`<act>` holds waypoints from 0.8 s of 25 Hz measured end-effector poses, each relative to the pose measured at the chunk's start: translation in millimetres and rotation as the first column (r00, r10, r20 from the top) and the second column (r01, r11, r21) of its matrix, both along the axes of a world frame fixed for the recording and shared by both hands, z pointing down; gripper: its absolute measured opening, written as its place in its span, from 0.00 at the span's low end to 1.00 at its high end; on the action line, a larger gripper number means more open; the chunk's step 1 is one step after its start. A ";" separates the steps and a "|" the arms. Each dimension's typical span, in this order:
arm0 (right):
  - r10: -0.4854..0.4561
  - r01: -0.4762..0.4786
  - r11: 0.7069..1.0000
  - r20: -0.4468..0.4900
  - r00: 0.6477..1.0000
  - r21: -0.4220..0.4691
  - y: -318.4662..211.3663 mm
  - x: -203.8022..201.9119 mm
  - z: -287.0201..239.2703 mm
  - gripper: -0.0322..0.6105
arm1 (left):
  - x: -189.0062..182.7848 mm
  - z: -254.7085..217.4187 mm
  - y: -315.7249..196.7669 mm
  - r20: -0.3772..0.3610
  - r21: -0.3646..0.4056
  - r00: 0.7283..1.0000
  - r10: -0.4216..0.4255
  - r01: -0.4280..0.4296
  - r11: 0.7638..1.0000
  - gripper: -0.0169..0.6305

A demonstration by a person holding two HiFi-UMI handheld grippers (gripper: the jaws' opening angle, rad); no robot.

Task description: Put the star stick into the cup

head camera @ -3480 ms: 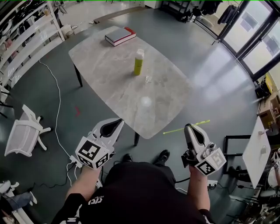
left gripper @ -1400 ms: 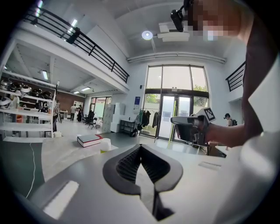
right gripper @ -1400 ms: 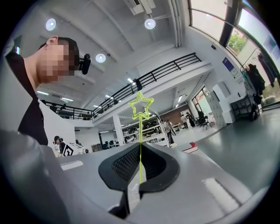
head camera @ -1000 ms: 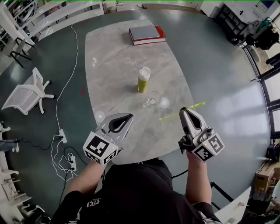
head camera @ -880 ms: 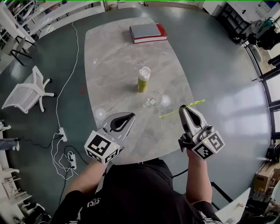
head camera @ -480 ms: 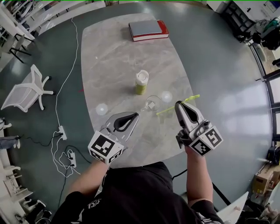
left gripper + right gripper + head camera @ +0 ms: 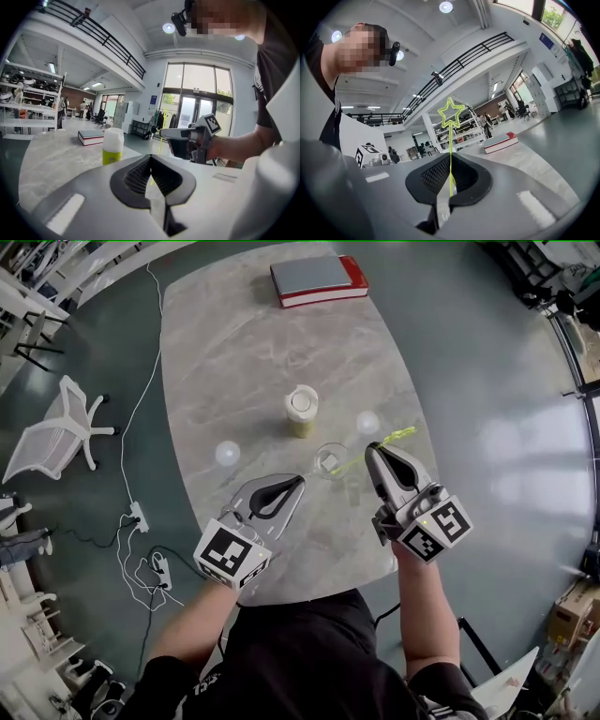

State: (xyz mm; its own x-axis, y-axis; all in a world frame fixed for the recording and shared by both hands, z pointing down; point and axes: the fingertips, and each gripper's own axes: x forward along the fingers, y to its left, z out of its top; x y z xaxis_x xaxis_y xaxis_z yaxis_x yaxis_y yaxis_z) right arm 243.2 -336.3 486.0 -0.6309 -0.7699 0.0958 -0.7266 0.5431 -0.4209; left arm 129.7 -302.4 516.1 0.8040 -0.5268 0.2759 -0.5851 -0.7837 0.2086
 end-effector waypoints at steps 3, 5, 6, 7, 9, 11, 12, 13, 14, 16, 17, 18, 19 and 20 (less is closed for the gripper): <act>-0.004 0.004 1.000 -0.002 1.000 -0.024 -4.9 -2.8 19.7 0.08 | 1.0 15.6 -5.3 0.006 -0.016 1.000 -0.008 0.008 1.000 0.03; -0.012 0.011 0.999 -0.005 1.000 -0.039 -8.5 -5.7 31.0 0.08 | 0.3 24.1 -10.0 0.007 -0.027 1.000 -0.017 0.017 0.999 0.03; -0.016 0.015 0.999 -0.008 1.000 -0.046 -10.7 -7.5 36.4 0.08 | -0.3 28.2 -12.7 0.007 -0.032 1.000 -0.021 0.022 0.999 0.03; -0.020 0.019 0.998 -0.011 1.000 -0.052 -12.7 -9.2 42.0 0.08 | -0.7 32.5 -15.2 0.008 -0.037 1.000 -0.025 0.025 0.999 0.03; -0.025 0.024 0.998 -0.019 0.999 -0.065 -15.6 -11.3 53.5 0.08 | -0.3 41.7 -18.0 0.010 -0.047 1.000 -0.029 0.030 0.998 0.03; -0.024 0.022 0.997 -0.024 0.999 -0.074 -16.2 -11.8 62.7 0.08 | 1.8 48.9 -17.8 0.009 -0.053 1.000 -0.028 0.029 0.998 0.03; -0.020 0.018 0.997 -0.026 0.999 -0.077 -16.1 -11.4 66.1 0.08 | 3.3 51.3 -17.2 0.006 -0.054 1.000 -0.025 0.025 0.998 0.03; -0.015 0.013 0.997 -0.029 0.999 -0.079 -16.1 -10.9 68.9 0.08 | 4.8 53.5 -16.8 0.005 -0.053 1.000 -0.021 0.021 0.998 0.03; -0.010 0.008 0.997 -0.031 0.999 -0.080 -16.2 -10.3 71.6 0.08 | 6.0 55.6 -16.7 0.003 -0.053 1.000 -0.018 0.018 0.998 0.03; -0.003 0.000 0.996 -0.032 0.999 -0.086 -16.2 -10.0 77.0 0.08 | 7.6 60.0 -17.3 0.001 -0.053 1.000 -0.016 0.016 0.998 0.03; -0.001 -0.002 0.996 -0.033 0.999 -0.090 -15.8 -10.2 80.2 0.08 | 8.1 62.6 -17.6 -0.001 -0.056 1.000 -0.017 0.017 0.998 0.03; 0.001 -0.005 0.996 -0.036 0.999 -0.094 -15.2 -10.6 83.5 0.08 | 8.6 65.3 -17.8 -0.003 -0.059 1.000 -0.018 0.017 0.998 0.03; 0.002 -0.006 0.995 -0.041 0.999 -0.098 -14.3 -11.0 86.9 0.08 | 9.1 67.8 -17.7 -0.004 -0.062 1.000 -0.018 0.018 0.998 0.03; 0.001 -0.006 0.995 -0.050 0.999 -0.100 -13.1 -11.6 90.1 0.08 | 9.5 70.2 -17.2 -0.003 -0.063 1.000 -0.018 0.018 0.998 0.03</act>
State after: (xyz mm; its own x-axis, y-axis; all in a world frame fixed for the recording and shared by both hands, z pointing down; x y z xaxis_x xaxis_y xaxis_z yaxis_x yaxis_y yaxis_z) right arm 231.6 -349.3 576.1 -0.6210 -0.7568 0.2040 -0.7497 0.4974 -0.4366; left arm 139.2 -319.6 586.3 0.7958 -0.5226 0.3060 -0.5979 -0.7583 0.2598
